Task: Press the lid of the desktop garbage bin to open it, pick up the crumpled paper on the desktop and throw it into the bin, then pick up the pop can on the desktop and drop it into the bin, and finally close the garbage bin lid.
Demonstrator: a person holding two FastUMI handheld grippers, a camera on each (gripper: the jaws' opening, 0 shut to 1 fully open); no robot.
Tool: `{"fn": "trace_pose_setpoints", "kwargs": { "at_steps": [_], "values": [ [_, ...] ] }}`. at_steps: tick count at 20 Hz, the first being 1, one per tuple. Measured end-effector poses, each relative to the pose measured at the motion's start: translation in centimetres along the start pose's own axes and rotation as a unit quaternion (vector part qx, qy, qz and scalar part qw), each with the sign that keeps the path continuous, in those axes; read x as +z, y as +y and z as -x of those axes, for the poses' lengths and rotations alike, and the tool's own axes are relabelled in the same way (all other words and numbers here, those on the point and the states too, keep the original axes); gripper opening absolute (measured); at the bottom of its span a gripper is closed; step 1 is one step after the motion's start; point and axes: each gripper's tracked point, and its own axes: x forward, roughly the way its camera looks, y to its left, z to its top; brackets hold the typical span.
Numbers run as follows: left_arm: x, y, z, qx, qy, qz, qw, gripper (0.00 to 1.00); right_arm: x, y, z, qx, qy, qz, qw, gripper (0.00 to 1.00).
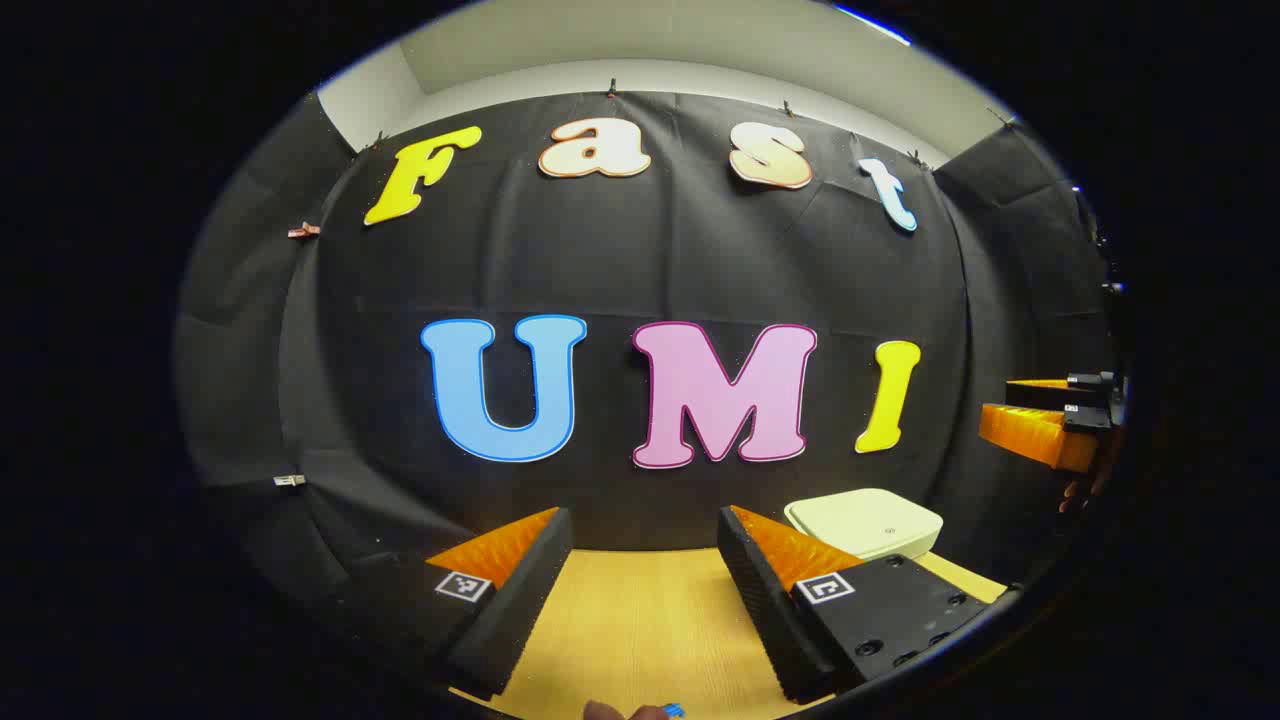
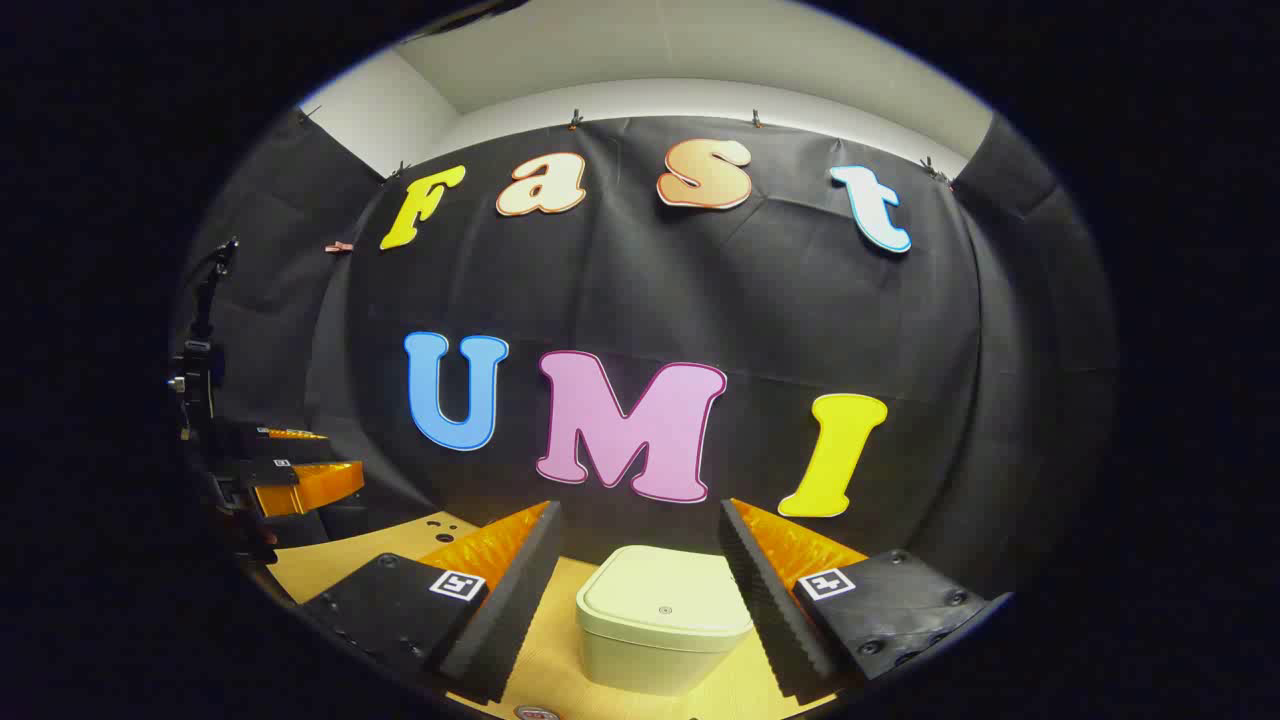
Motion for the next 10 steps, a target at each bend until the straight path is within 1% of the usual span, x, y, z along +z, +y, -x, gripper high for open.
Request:
{"fn": "trace_pose_setpoints", "kwargs": {
  "at_steps": [3,10],
  "values": [
    [-0.06,-0.05,0.14,0.002,-0.002,-0.002,1.0,0.95,-0.03,0.06,0.06,0.004,0.003,-0.004,1.0,0.97],
    [-0.6,0.03,0.16,0.003,0.005,-0.008,1.0,0.95,0.25,0.11,0.44,0.002,0.004,0.01,1.0,0.97]
  ]
}}
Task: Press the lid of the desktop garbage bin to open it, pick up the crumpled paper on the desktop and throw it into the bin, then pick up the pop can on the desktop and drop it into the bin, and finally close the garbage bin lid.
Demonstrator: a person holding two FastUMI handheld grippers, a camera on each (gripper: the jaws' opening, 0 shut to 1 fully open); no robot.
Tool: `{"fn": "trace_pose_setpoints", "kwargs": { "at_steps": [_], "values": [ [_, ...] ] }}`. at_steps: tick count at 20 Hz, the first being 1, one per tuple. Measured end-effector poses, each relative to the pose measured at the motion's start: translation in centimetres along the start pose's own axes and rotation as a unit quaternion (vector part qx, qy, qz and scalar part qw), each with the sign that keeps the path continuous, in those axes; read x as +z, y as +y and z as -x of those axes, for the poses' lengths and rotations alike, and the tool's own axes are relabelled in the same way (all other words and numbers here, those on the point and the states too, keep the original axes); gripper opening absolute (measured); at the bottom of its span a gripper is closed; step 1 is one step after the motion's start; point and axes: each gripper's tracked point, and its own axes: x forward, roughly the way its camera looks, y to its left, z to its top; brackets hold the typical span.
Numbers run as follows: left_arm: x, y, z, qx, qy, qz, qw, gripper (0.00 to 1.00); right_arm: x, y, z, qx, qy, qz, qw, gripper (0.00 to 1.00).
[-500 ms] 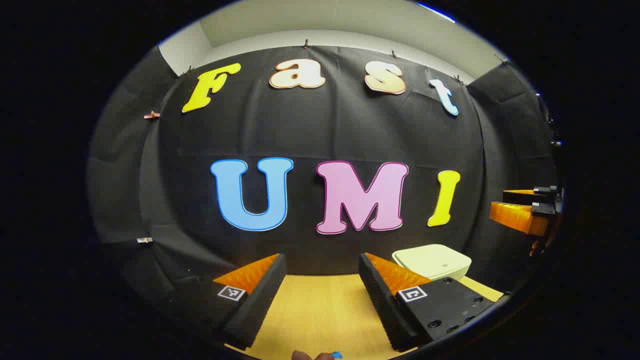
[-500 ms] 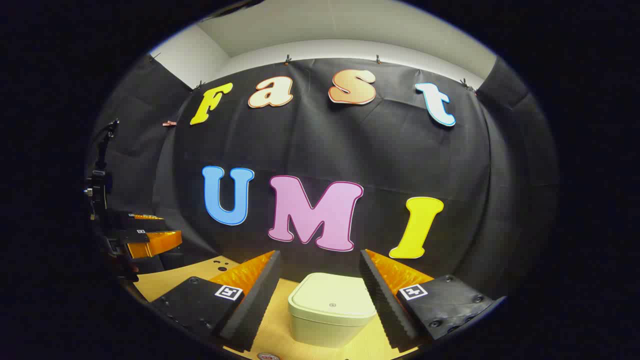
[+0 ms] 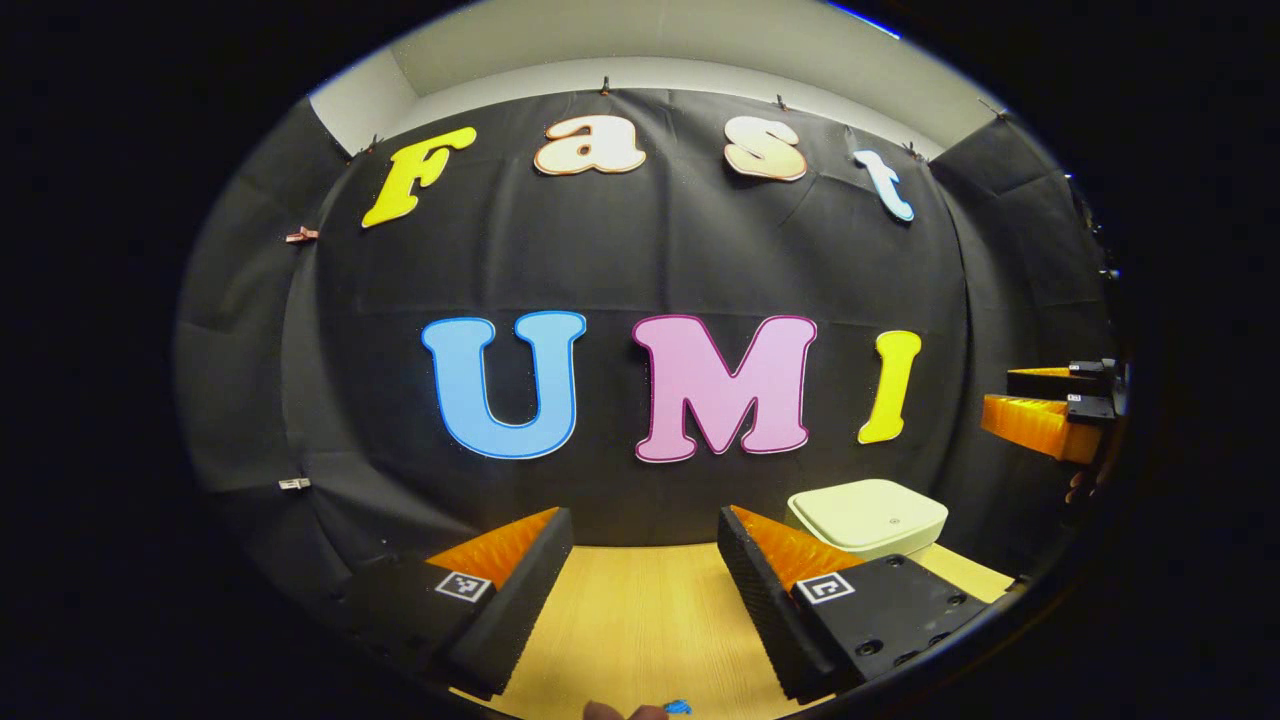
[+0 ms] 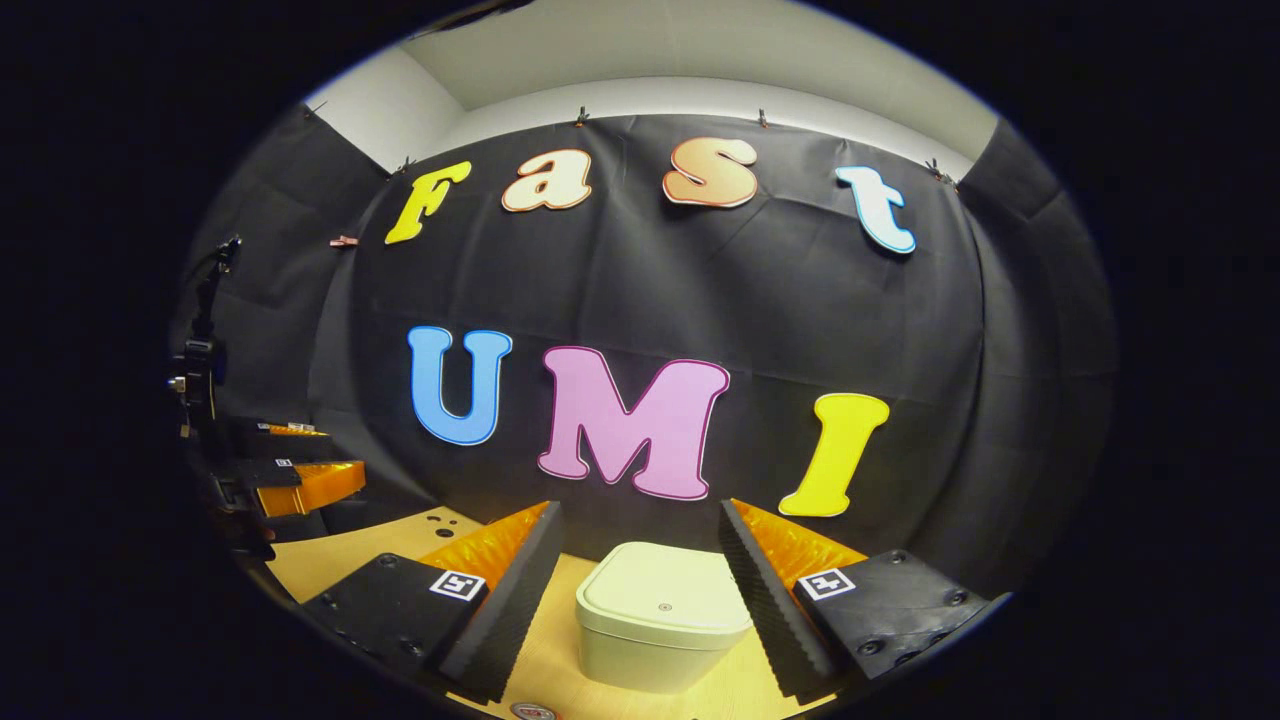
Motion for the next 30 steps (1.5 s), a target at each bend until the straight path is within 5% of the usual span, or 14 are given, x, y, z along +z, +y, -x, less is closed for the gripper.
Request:
{"fn": "trace_pose_setpoints", "kwargs": {
  "at_steps": [10,13,16,19,30],
  "values": [
    [-0.2,0.4,-0.1,-0.001,0.001,-0.007,1.0,0.95,-0.2,-0.8,0.1,-0.021,0.009,-0.01,1.0,0.92],
    [-0.3,0.4,-0.2,-0.003,0.001,-0.008,1.0,0.95,-0.5,-1.4,-0.3,-0.037,0.021,-0.012,0.999,0.5],
    [-0.6,0.3,-0.3,-0.005,0.002,-0.006,1.0,0.95,-1.0,-0.6,-0.2,-0.013,0.038,-0.032,0.999,0.07],
    [-0.5,0.2,-0.5,-0.005,0.0,-0.006,1.0,0.95,-1.2,-1.9,-0.9,-0.031,0.034,-0.025,0.999,0.05],
    [-1.0,0.4,-0.1,0.005,0.004,-0.012,1.0,0.95,-7.9,-2.2,-6.7,0.014,0.122,0.003,0.992,0.05]
  ]
}}
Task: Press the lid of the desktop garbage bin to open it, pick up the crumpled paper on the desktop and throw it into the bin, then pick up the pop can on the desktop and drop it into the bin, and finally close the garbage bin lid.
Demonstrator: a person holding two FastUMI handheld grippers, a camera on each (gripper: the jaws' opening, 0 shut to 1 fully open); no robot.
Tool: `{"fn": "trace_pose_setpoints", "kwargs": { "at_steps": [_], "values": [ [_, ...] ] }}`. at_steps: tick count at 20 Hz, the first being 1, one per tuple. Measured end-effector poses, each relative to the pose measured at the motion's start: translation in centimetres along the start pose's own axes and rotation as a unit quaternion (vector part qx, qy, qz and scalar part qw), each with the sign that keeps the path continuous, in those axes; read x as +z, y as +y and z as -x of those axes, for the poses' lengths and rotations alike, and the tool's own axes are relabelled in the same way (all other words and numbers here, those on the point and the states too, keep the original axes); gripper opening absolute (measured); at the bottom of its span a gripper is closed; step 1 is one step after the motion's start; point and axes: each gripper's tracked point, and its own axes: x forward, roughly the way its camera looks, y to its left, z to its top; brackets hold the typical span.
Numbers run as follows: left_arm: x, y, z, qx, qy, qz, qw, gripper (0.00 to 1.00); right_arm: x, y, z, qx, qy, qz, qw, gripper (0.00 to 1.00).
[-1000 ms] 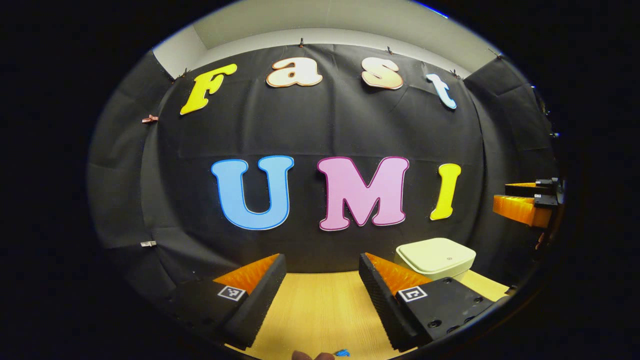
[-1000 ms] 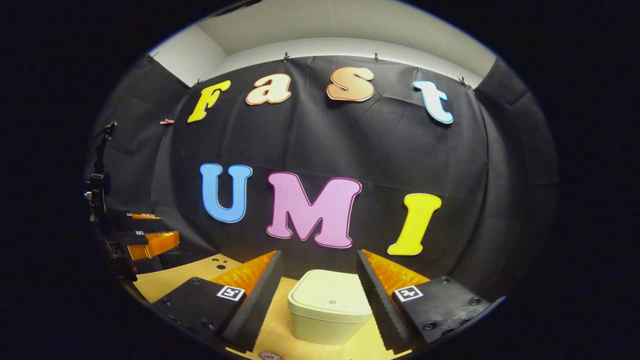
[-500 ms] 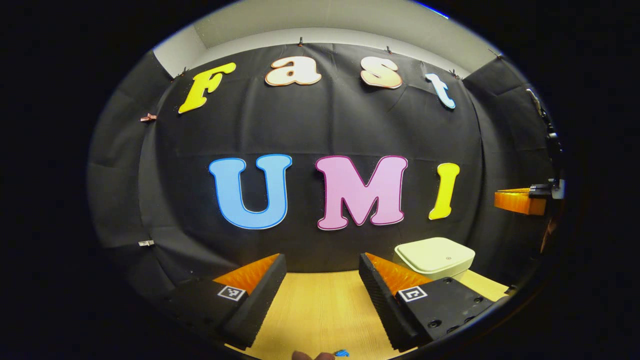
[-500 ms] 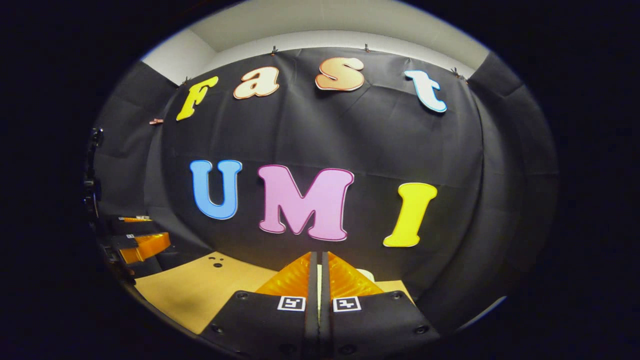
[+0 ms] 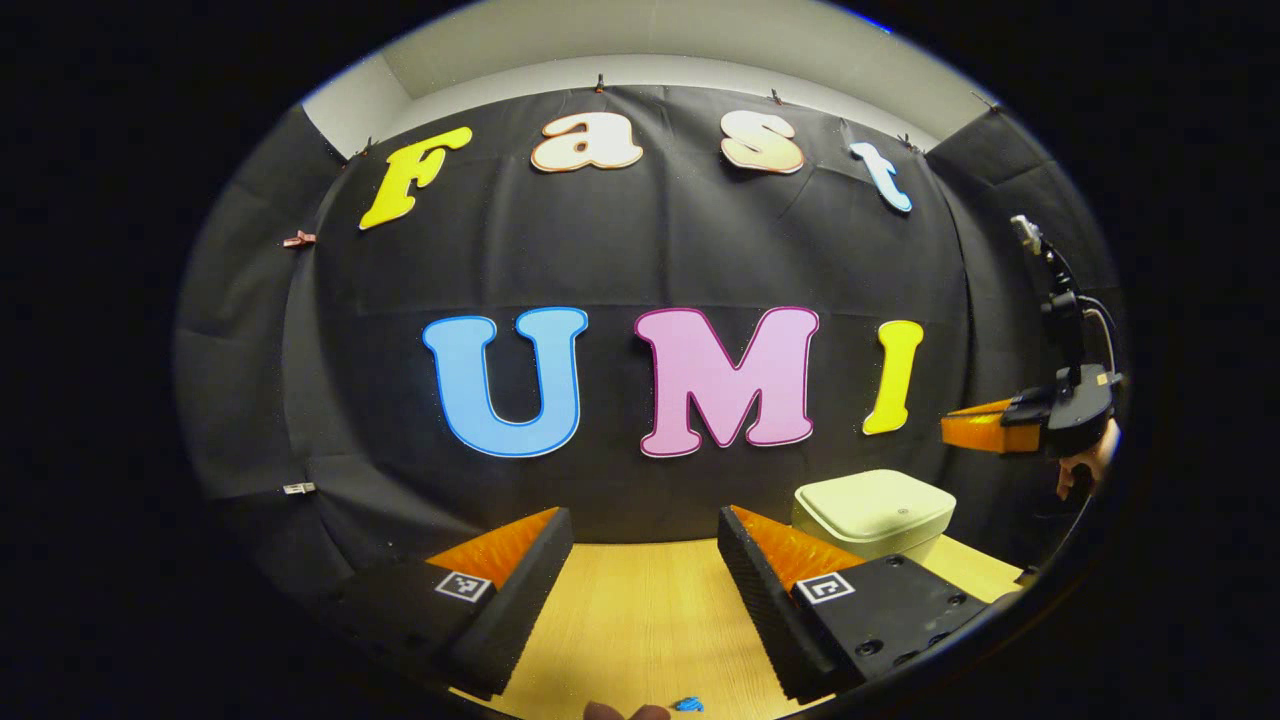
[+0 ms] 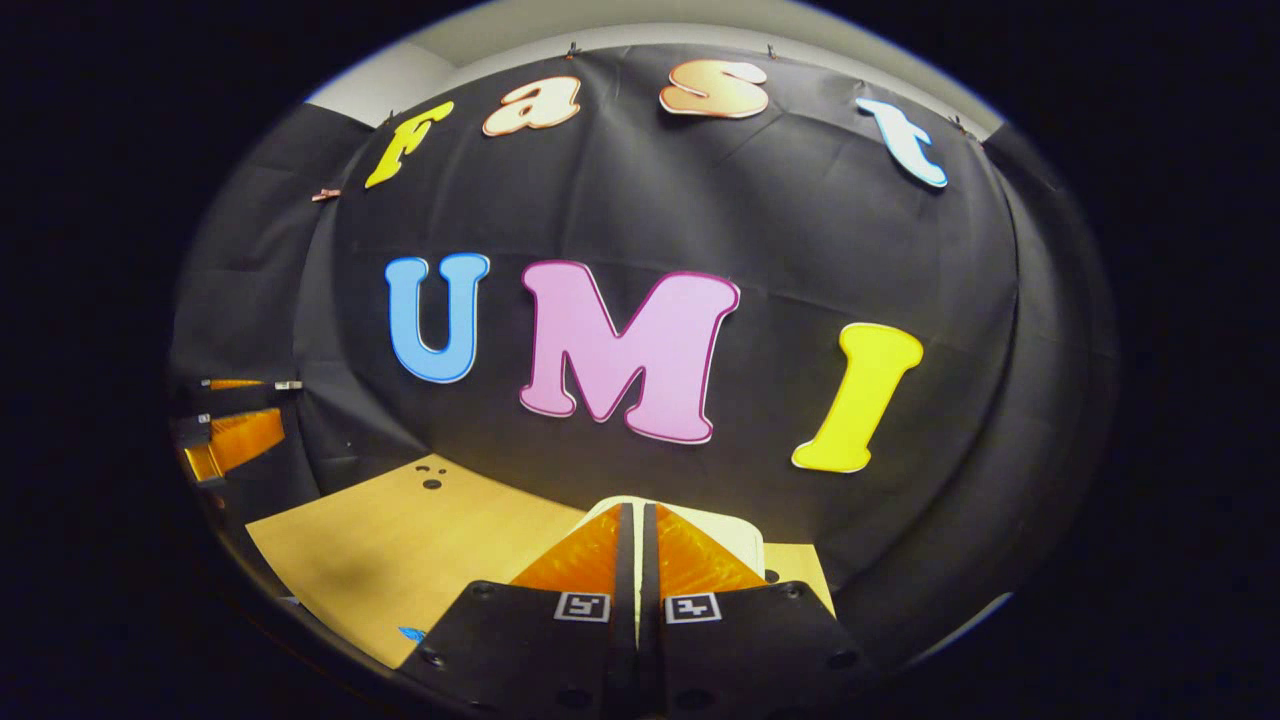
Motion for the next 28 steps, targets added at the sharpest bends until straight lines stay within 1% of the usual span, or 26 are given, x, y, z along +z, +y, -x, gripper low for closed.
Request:
{"fn": "trace_pose_setpoints", "kwargs": {
  "at_steps": [3,9,16,17,18,21,25,28],
  "values": [
    [-0.6,0.1,0.1,0.004,0.007,0.0,1.0,0.95,-2.4,-0.5,-1.7,-0.003,0.022,-0.001,1.0,0.05],
    [-1.3,0.2,-0.1,0.013,0.017,0.004,1.0,0.95,-6.2,-0.9,-4.2,0.001,0.059,-0.006,0.998,0.06],
    [-1.7,0.9,0.0,0.028,0.022,0.003,0.999,0.95,-9.9,-0.7,-5.3,0.013,0.094,-0.01,0.995,0.05],
    [-1.7,1.0,-0.1,0.029,0.023,0.002,0.999,0.97,-10.4,-0.7,-5.5,0.014,0.099,-0.01,0.995,0.05],
    [-1.9,1.0,-0.1,0.03,0.025,0.003,0.999,0.95,-10.9,-0.7,-5.5,0.015,0.104,-0.011,0.994,0.05],
    [-2.1,1.0,-0.1,0.032,0.029,0.005,0.999,0.95,-11.3,-0.8,-5.6,0.015,0.104,-0.019,0.994,0.06],
    [-2.2,0.8,-0.4,0.035,0.032,0.004,0.999,0.95,-11.7,-0.9,-5.5,0.009,0.097,-0.053,0.994,0.06],
    [-2.1,0.6,-0.4,0.033,0.03,0.003,0.999,0.95,-11.3,-0.9,-5.4,0.014,0.11,-0.054,0.992,0.06]
  ]
}}
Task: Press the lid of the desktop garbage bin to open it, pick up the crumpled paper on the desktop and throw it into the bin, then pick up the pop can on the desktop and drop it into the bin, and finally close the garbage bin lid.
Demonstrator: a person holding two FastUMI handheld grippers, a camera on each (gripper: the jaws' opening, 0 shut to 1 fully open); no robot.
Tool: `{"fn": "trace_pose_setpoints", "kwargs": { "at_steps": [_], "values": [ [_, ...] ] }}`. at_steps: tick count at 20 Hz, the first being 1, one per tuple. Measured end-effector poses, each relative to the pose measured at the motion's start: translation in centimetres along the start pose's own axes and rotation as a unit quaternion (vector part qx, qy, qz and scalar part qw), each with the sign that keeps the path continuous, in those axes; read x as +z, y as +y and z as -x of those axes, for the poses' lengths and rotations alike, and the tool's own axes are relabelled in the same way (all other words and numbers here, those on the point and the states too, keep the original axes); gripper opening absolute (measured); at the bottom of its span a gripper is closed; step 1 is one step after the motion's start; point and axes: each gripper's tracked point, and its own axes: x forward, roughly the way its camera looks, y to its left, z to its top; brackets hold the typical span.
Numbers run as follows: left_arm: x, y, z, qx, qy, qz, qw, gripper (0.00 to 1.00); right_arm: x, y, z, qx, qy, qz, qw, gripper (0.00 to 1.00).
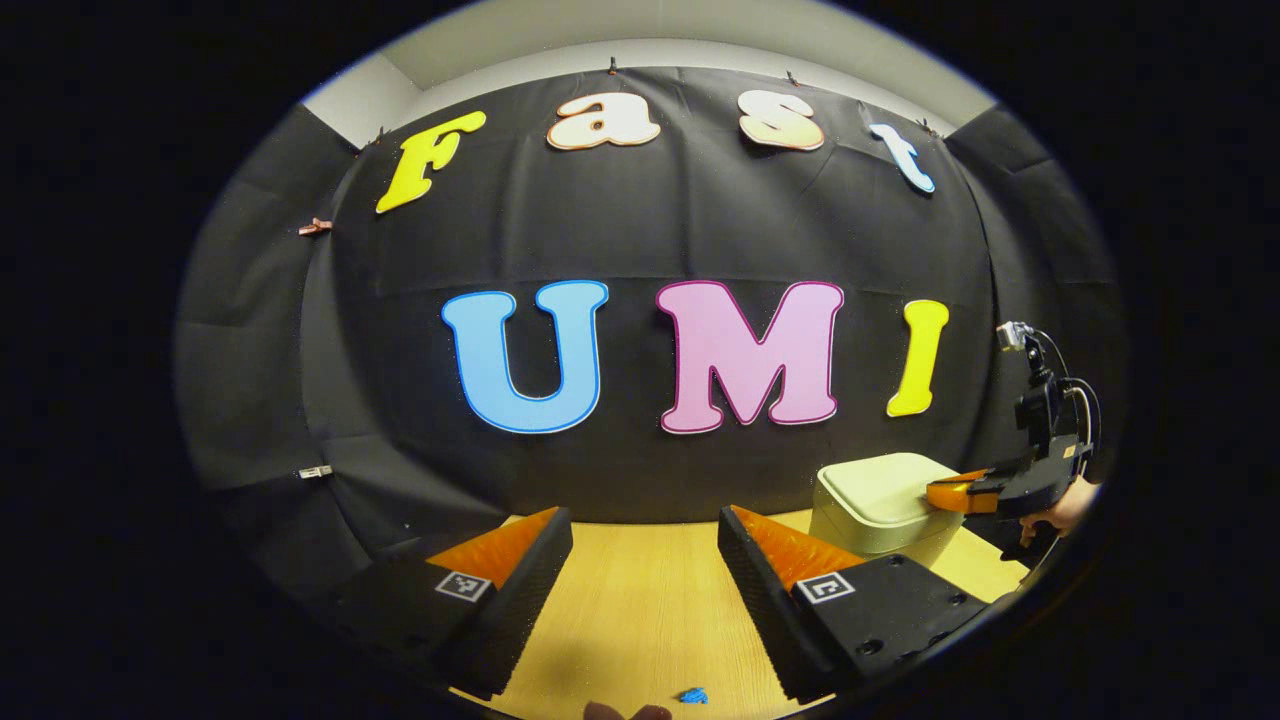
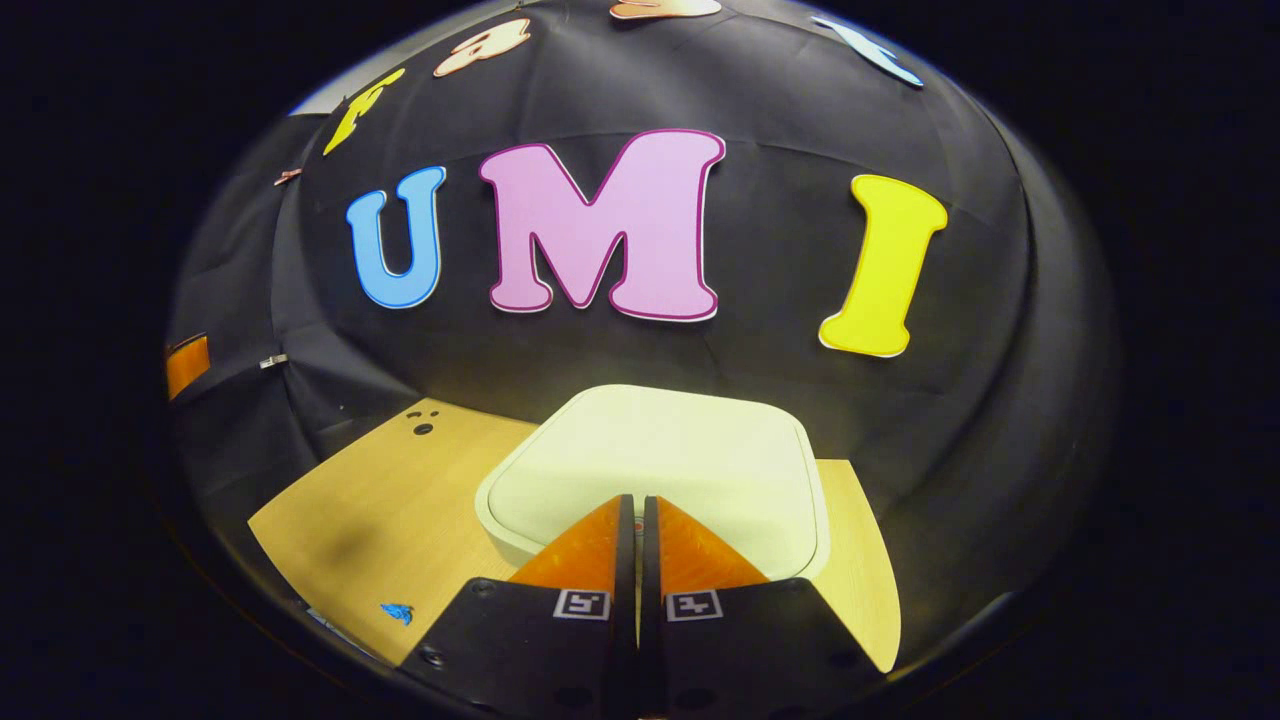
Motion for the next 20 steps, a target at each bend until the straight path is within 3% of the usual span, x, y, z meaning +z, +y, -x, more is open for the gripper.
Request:
{"fn": "trace_pose_setpoints", "kwargs": {
  "at_steps": [16,20],
  "values": [
    [0.1,0.9,1.3,-0.002,-0.003,-0.004,1.0,0.95,6.3,0.4,2.7,-0.011,-0.092,0.007,0.996,0.05],
    [-0.3,0.6,1.3,-0.012,0.0,-0.004,1.0,0.95,6.6,1.0,3.9,-0.009,-0.101,0.023,0.995,0.14]
  ]
}}
